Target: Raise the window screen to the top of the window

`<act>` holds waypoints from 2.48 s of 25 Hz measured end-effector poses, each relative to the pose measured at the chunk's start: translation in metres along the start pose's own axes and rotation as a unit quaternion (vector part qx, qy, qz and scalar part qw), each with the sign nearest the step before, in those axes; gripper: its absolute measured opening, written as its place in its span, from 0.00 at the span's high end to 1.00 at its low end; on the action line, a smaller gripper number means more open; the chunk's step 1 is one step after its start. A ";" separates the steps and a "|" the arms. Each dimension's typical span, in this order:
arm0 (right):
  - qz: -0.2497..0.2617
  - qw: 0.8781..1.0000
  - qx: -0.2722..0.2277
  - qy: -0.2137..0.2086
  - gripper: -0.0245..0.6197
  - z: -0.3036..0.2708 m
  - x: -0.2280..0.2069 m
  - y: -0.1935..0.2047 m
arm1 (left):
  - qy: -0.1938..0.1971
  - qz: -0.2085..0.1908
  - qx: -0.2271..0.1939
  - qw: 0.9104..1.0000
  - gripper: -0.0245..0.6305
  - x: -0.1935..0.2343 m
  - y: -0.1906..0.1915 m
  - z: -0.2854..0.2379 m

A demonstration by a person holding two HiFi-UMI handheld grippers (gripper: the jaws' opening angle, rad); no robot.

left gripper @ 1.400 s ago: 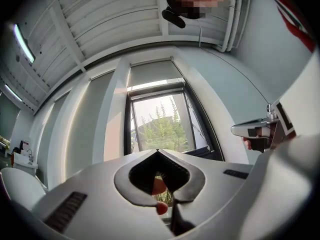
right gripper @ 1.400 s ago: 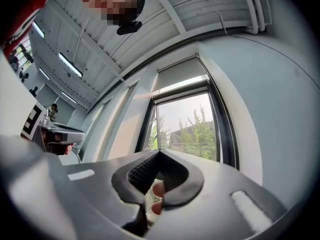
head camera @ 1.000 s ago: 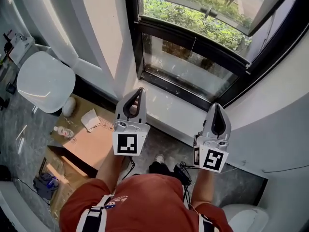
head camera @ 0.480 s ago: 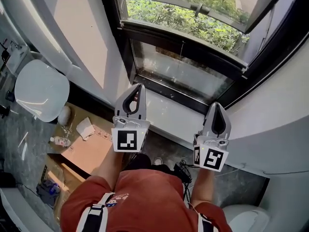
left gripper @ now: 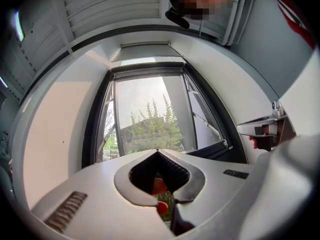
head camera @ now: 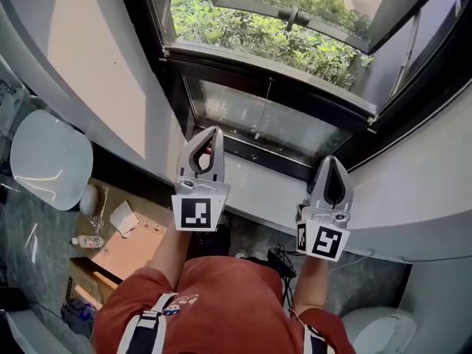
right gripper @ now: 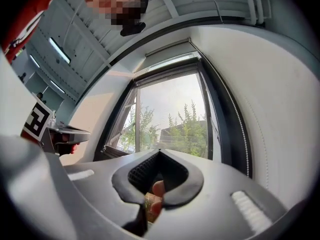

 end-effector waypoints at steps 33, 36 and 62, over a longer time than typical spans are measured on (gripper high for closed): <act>0.053 0.994 0.034 0.085 0.95 -0.132 0.000 0.029 | 0.094 0.000 -0.019 0.995 0.96 0.061 0.030 -0.170; 0.060 0.995 0.045 0.071 0.95 -0.136 -0.002 0.034 | 0.099 -0.004 -0.002 0.995 0.96 0.059 0.034 -0.171; 0.450 0.840 0.269 -0.139 0.59 -0.168 -0.003 0.083 | 0.203 -0.454 0.091 0.863 0.76 0.058 0.071 -0.195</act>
Point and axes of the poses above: the fingertips, and each gripper's own axes: z backward along the fingers, x to its left, y out of its underside, the point moved 8 cm from there along z, backward along the fingers, and after that the axes turned 4 degrees about x, right-handed, at the moved point
